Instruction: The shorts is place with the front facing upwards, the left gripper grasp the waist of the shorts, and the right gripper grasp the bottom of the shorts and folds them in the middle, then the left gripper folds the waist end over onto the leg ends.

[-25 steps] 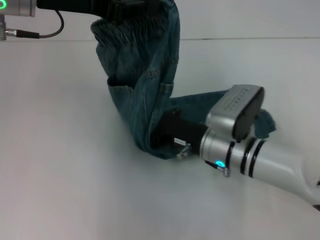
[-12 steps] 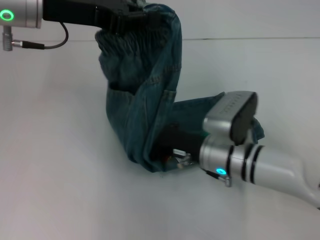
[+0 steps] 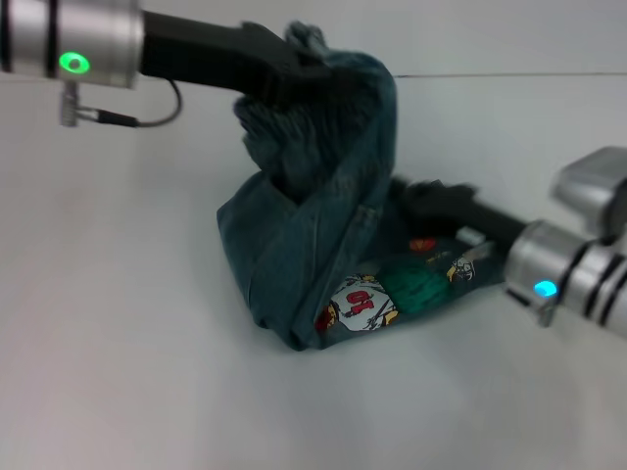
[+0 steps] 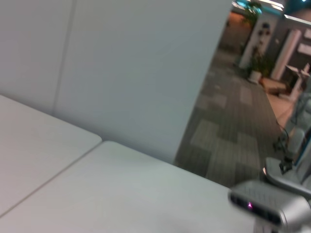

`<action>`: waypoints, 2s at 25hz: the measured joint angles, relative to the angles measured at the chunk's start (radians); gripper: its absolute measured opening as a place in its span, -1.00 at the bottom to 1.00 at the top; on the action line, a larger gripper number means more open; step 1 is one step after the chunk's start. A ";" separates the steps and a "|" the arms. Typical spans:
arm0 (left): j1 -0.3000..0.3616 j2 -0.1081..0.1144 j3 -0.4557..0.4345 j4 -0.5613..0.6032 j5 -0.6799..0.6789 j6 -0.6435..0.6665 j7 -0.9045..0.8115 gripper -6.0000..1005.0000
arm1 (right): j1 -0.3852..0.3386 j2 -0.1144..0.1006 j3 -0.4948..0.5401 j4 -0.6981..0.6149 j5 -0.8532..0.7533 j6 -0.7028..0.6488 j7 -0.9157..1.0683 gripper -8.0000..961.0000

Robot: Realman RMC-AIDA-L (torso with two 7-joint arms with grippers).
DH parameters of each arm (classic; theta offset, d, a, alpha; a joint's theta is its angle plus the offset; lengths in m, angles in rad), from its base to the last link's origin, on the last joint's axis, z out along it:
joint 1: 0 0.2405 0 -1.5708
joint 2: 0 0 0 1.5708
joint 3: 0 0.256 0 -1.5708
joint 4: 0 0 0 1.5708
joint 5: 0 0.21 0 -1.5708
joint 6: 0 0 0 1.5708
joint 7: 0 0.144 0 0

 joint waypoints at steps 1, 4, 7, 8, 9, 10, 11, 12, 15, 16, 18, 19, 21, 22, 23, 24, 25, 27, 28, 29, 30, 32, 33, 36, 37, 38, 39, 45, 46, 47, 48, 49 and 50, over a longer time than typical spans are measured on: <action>-0.002 -0.009 0.019 -0.001 0.000 -0.012 0.003 -0.91 | -0.014 -0.001 0.034 -0.021 0.004 -0.012 0.008 -0.92; -0.009 -0.036 0.071 -0.002 0.000 -0.050 0.008 -0.91 | -0.059 -0.004 0.141 -0.073 0.061 -0.069 0.018 -0.92; -0.017 -0.059 0.133 -0.006 0.000 -0.103 0.008 -0.91 | -0.104 -0.006 0.206 -0.100 0.162 -0.135 0.016 -0.92; -0.021 -0.068 0.155 -0.009 0.002 -0.127 0.007 -0.90 | -0.114 -0.006 0.217 -0.103 0.194 -0.155 0.015 -0.92; -0.028 -0.079 0.186 -0.022 0.006 -0.162 0.007 -0.90 | -0.125 -0.006 0.226 -0.105 0.227 -0.174 0.014 -0.91; -0.034 -0.084 0.200 -0.031 0.008 -0.177 0.006 -0.90 | -0.135 -0.006 0.231 -0.106 0.257 -0.193 0.013 -0.91; -0.044 -0.089 0.223 -0.047 0.010 -0.200 0.006 -0.90 | -0.144 -0.006 0.234 -0.106 0.283 -0.209 0.013 -0.91; -0.057 -0.094 0.253 -0.076 0.010 -0.235 0.007 -0.90 | -0.147 -0.006 0.234 -0.106 0.291 -0.215 0.013 -0.91; -0.093 -0.102 0.343 -0.165 0.007 -0.337 0.008 -0.90 | -0.153 -0.006 0.234 -0.106 0.300 -0.224 0.013 -0.91; -0.110 -0.103 0.378 -0.201 0.005 -0.377 0.006 -0.90 | -0.153 -0.006 0.233 -0.106 0.300 -0.224 0.013 -0.90; -0.144 -0.107 0.427 -0.271 0.004 -0.438 0.002 -0.90 | -0.155 -0.006 0.230 -0.105 0.301 -0.221 0.013 -0.90; -0.153 -0.109 0.437 -0.289 0.003 -0.453 0.001 -0.86 | -0.155 -0.006 0.229 -0.105 0.300 -0.220 0.012 -0.90; -0.161 -0.112 0.449 -0.311 -0.007 -0.482 0.001 -0.78 | -0.157 -0.005 0.228 -0.102 0.299 -0.219 0.011 -0.90; -0.159 -0.113 0.457 -0.312 -0.019 -0.492 0.001 -0.74 | -0.158 -0.005 0.228 -0.101 0.299 -0.219 0.010 -0.90; -0.156 -0.113 0.460 -0.312 -0.026 -0.495 0.002 -0.70 | -0.161 -0.005 0.228 -0.100 0.299 -0.219 0.010 -0.90; -0.151 -0.113 0.464 -0.312 -0.039 -0.500 0.004 -0.66 | -0.162 -0.005 0.228 -0.100 0.299 -0.220 0.010 -0.89; -0.151 -0.113 0.464 -0.312 -0.039 -0.500 0.004 -0.62 | -0.162 -0.005 0.228 -0.100 0.299 -0.220 0.010 -0.89; -0.130 -0.111 0.468 -0.301 -0.057 -0.503 0.006 -0.54 | -0.164 -0.005 0.228 -0.100 0.299 -0.222 0.010 -0.89; -0.115 -0.111 0.467 -0.287 -0.062 -0.503 0.007 -0.50 | -0.165 -0.005 0.228 -0.101 0.299 -0.224 0.011 -0.89; -0.101 -0.111 0.466 -0.275 -0.067 -0.503 0.007 -0.42 | -0.166 -0.005 0.228 -0.103 0.299 -0.225 0.013 -0.89; -0.077 -0.111 0.465 -0.255 -0.075 -0.503 0.007 -0.34 | -0.168 -0.005 0.228 -0.104 0.299 -0.227 0.015 -0.89; -0.032 -0.110 0.462 -0.221 -0.100 -0.499 0.016 -0.18 | -0.172 -0.006 0.226 -0.106 0.295 -0.233 0.019 -0.88; 0.000 -0.110 0.460 -0.198 -0.127 -0.494 0.028 -0.10 | -0.174 -0.006 0.221 -0.108 0.292 -0.239 0.020 -0.88; 0.100 -0.109 0.436 -0.145 -0.214 -0.472 0.089 0.14 | -0.183 -0.009 0.181 -0.135 0.286 -0.266 0.045 -0.88; 0.139 -0.109 0.411 -0.129 -0.247 -0.455 0.123 0.22 | -0.186 -0.009 0.163 -0.148 0.287 -0.278 0.061 -0.88; 0.139 -0.109 0.411 -0.129 -0.247 -0.455 0.123 0.31 | -0.190 -0.009 0.145 -0.162 0.286 -0.294 0.081 -0.88; 0.208 -0.109 0.341 -0.127 -0.309 -0.388 0.196 0.39 | -0.194 -0.009 0.126 -0.177 0.286 -0.314 0.100 -0.87; 0.340 -0.105 0.133 -0.184 -0.385 -0.187 0.328 0.79 | -0.205 -0.011 -0.066 -0.321 0.271 -0.397 0.276 -0.87; 0.373 -0.102 0.084 -0.203 -0.372 -0.145 0.353 0.79 | -0.205 -0.014 -0.115 -0.358 0.258 -0.416 0.312 -0.77; 0.373 -0.102 0.084 -0.203 -0.372 -0.145 0.353 0.79 | -0.206 -0.017 -0.160 -0.392 0.241 -0.438 0.338 -0.68; 0.399 -0.099 0.052 -0.215 -0.352 -0.117 0.371 0.79 | -0.207 -0.021 -0.198 -0.425 0.219 -0.465 0.362 -0.59; 0.417 -0.099 0.034 -0.217 -0.335 -0.103 0.378 0.79 | -0.208 -0.025 -0.227 -0.454 0.200 -0.490 0.377 -0.50; 0.436 -0.098 0.012 -0.217 -0.311 -0.082 0.386 0.79 | -0.209 -0.028 -0.254 -0.484 0.173 -0.520 0.389 -0.40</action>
